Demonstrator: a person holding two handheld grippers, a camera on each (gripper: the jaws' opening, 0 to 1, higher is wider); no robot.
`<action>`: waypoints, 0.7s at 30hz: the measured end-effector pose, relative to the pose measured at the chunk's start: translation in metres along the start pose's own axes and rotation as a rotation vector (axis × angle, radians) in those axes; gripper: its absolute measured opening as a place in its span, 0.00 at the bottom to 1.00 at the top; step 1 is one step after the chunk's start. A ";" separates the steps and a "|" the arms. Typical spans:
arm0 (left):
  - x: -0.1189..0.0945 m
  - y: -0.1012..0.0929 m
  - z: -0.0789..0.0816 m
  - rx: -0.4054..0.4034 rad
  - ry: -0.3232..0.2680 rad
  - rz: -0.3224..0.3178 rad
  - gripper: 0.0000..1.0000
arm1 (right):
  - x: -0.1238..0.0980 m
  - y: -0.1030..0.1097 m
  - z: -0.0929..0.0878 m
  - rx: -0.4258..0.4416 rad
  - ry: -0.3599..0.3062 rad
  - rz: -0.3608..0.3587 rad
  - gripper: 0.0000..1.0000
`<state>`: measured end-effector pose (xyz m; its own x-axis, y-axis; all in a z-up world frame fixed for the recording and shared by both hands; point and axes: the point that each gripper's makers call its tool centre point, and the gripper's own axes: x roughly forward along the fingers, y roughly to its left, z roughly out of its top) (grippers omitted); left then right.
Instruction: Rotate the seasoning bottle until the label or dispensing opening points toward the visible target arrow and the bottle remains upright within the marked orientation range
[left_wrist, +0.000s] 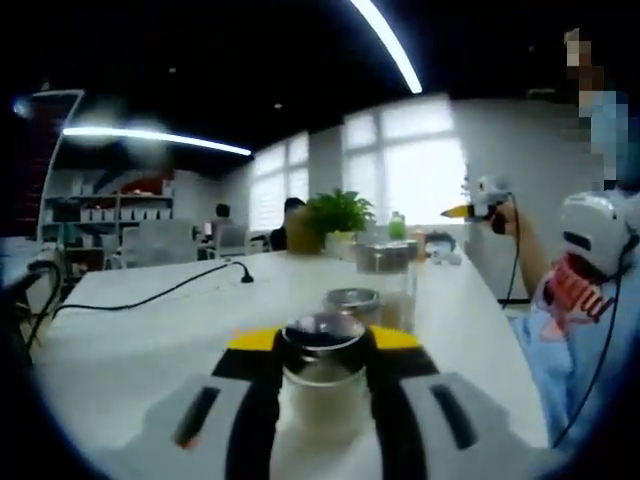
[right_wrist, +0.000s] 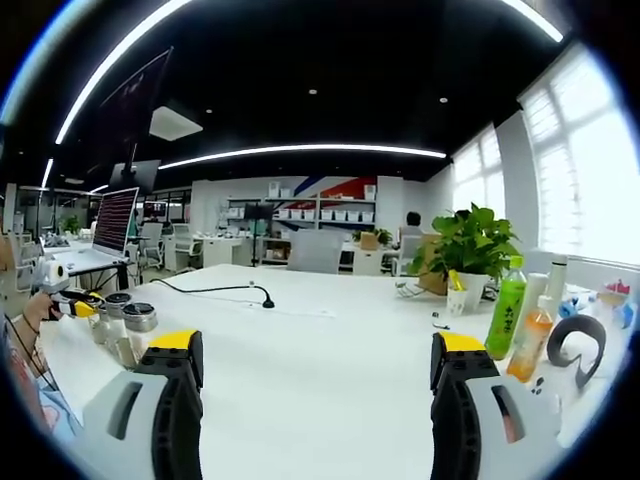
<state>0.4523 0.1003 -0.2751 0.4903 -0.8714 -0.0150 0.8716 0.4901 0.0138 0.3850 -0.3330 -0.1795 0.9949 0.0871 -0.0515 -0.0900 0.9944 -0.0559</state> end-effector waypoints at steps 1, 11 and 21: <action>0.000 0.000 0.000 0.000 0.003 -0.006 0.34 | 0.001 0.001 -0.001 0.001 0.002 0.004 0.98; 0.003 -0.001 -0.001 -0.003 0.021 -0.094 0.34 | 0.002 -0.001 -0.001 0.002 0.004 0.009 0.98; 0.003 0.011 0.002 -0.001 0.003 -0.038 0.46 | -0.001 -0.006 0.001 0.004 -0.008 -0.001 0.98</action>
<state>0.4632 0.1030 -0.2732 0.4570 -0.8893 -0.0184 0.8895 0.4569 0.0118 0.3848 -0.3390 -0.1782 0.9953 0.0863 -0.0438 -0.0886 0.9947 -0.0522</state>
